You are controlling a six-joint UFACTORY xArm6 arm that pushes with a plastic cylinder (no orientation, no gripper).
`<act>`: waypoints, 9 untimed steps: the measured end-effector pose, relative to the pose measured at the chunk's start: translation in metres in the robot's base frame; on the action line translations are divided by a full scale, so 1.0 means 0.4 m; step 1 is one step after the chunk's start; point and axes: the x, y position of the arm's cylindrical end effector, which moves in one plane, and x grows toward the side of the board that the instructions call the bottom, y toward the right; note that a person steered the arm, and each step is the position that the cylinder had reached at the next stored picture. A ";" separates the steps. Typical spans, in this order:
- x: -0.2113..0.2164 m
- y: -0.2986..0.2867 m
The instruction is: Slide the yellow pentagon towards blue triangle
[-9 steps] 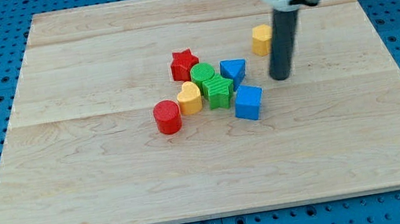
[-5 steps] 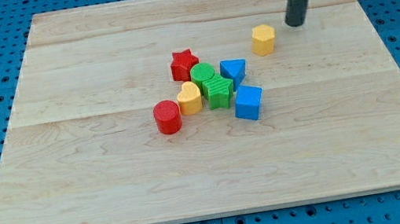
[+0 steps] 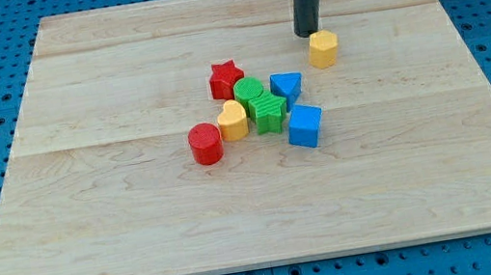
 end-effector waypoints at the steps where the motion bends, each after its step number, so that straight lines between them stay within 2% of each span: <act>1: 0.009 0.000; 3: 0.057 0.008; 6: 0.058 0.097; 9: 0.068 0.097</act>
